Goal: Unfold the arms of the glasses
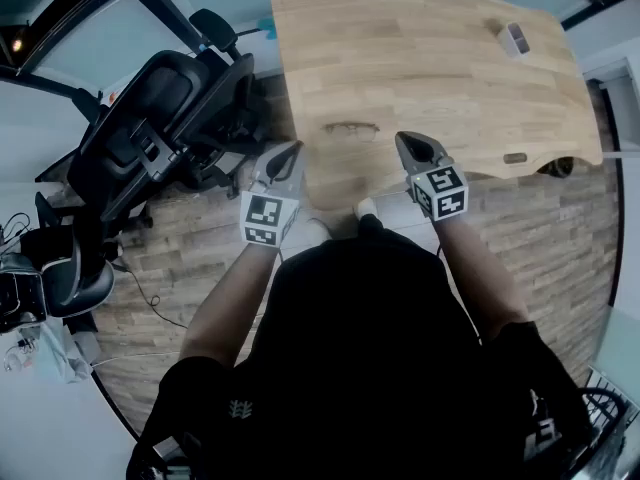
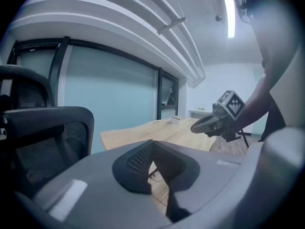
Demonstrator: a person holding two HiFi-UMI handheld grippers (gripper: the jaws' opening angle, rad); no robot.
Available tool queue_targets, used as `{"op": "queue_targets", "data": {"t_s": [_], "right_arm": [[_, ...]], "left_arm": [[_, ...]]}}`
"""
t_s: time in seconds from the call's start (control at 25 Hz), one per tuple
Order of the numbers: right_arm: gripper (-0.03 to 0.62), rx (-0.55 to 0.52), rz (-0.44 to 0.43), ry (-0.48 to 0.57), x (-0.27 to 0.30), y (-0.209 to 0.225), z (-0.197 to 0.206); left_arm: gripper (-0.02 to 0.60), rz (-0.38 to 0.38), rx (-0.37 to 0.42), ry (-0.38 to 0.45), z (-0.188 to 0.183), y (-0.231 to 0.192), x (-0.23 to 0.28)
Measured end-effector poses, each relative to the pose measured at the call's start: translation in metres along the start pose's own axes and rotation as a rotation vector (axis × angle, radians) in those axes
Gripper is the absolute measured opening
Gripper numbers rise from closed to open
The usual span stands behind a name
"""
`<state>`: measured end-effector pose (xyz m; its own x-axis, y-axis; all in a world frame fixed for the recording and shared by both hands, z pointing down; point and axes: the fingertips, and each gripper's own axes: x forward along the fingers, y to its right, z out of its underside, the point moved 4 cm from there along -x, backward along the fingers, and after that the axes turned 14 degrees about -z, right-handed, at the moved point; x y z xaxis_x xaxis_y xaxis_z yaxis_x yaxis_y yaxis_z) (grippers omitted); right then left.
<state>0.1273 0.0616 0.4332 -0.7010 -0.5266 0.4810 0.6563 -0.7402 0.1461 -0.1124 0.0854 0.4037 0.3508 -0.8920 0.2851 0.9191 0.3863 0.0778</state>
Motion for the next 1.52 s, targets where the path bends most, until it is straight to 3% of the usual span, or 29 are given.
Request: {"op": "queue_targets", "data": {"t_s": [0.4,0.56,0.88,1.24,1.52], "right_arm": [[0.002,-0.015,0.030,-0.013,0.000,-0.011,-0.002],[0.002,-0.007,0.015,-0.007,0.009,-0.014,-0.002],[0.002,-0.103,-0.235,-0.106,0.070,0.001,0.004],[0.014,-0.313,-0.482,-0.290,0.155,0.007,0.033],[0.054,-0.445,-0.591,-0.449,0.191,0.005,0.056]], "left_arm": [[0.006,0.039,-0.021,0.024,0.001,-0.007,-0.001],[0.006,0.042,-0.045,-0.002,0.012,-0.009,0.000],[0.006,-0.052,-0.054,-0.063,0.022,-0.023,0.023],[0.008,-0.164,-0.101,-0.162,0.047,-0.028,0.049],[0.006,-0.205,-0.116,-0.215,0.062,-0.027,0.055]]}}
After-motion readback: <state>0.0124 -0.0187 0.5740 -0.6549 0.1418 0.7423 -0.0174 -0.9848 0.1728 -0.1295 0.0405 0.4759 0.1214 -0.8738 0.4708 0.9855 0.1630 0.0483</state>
